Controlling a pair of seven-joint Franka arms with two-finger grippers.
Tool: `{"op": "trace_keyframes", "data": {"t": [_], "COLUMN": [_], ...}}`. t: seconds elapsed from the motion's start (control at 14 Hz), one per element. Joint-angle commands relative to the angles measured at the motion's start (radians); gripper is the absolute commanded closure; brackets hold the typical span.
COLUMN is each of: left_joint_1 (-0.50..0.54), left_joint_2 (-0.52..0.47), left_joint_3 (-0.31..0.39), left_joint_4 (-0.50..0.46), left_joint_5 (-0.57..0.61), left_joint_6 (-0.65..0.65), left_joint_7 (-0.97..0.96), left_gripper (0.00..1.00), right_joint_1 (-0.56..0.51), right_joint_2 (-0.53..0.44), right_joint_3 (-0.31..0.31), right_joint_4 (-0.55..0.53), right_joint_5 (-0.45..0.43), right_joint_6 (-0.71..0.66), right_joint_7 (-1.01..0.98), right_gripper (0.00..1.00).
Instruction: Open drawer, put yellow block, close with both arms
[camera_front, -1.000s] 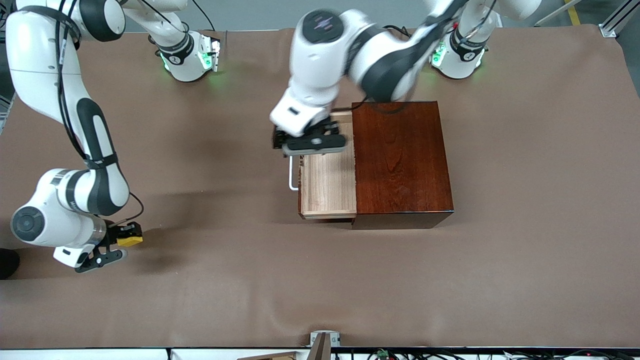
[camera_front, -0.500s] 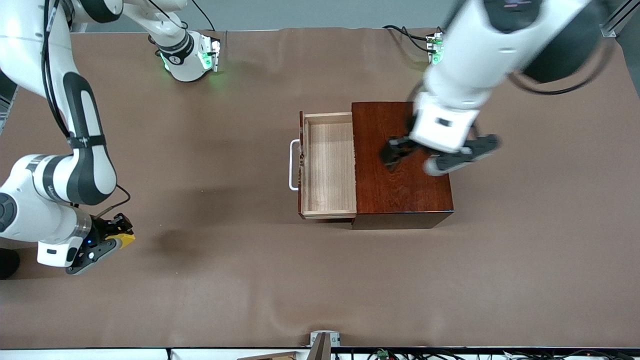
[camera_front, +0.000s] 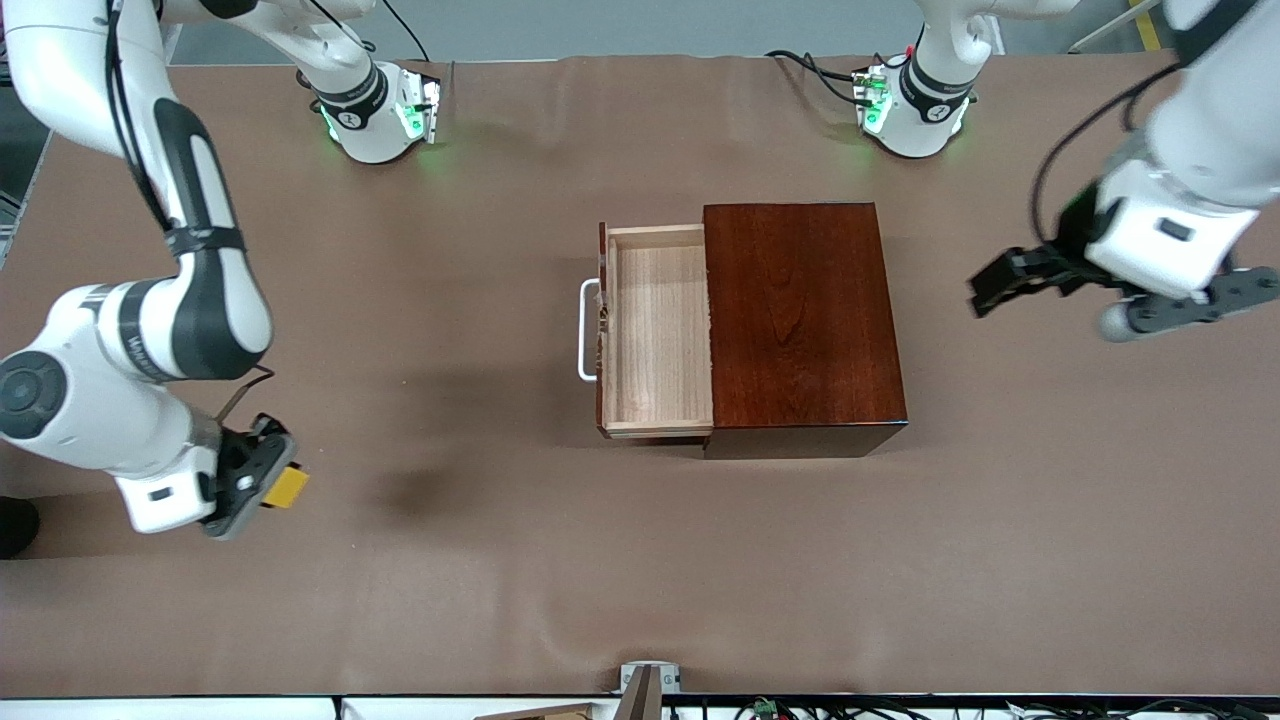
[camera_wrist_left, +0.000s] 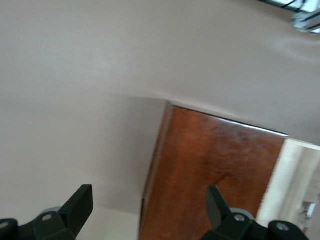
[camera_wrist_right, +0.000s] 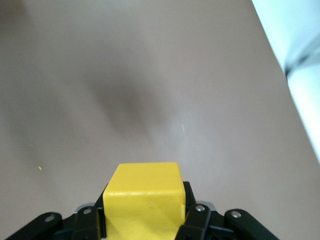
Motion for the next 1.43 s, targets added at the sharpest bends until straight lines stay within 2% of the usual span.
{"op": "trace_keyframes", "data": {"t": [0.0, 0.14, 0.21, 0.5, 0.71, 1.07, 1.36], "left_joint_1": [0.047, 0.09, 0.101, 0.125, 0.125, 0.125, 0.125], "left_joint_2": [-0.11, -0.123, -0.123, -0.12, -0.12, -0.114, -0.083], "left_joint_3": [-0.012, -0.013, -0.012, -0.007, -0.013, -0.013, -0.013], "left_joint_4": [-0.157, -0.172, -0.173, -0.173, -0.171, -0.165, -0.165], "left_joint_5": [-0.014, -0.016, -0.016, -0.002, 0.039, 0.041, 0.036], "left_joint_6": [0.03, 0.035, 0.04, 0.064, 0.075, 0.076, 0.101], "left_joint_7": [0.033, 0.167, 0.235, 0.334, 0.349, 0.351, 0.351], "left_gripper": [0.0, 0.0, 0.0, 0.0, 0.0, 0.0, 0.0], "right_joint_1": [-0.001, 0.02, 0.048, 0.278, 0.388, 0.501, 0.551], "right_joint_2": [-0.01, -0.01, -0.01, -0.008, -0.004, 0.005, 0.071], "right_joint_3": [0.085, 0.164, 0.18, 0.166, 0.16, 0.16, 0.159], "right_joint_4": [0.029, 0.029, 0.029, 0.036, 0.066, 0.091, 0.095], "right_joint_5": [0.009, -0.003, -0.011, -0.028, -0.068, -0.089, -0.146], "right_joint_6": [-0.009, -0.009, -0.009, -0.009, -0.028, -0.074, -0.063], "right_joint_7": [-0.146, -0.15, -0.15, -0.127, 0.0, 0.098, 0.207], "right_gripper": [1.0, 1.0, 1.0, 1.0, 1.0, 1.0, 1.0]}}
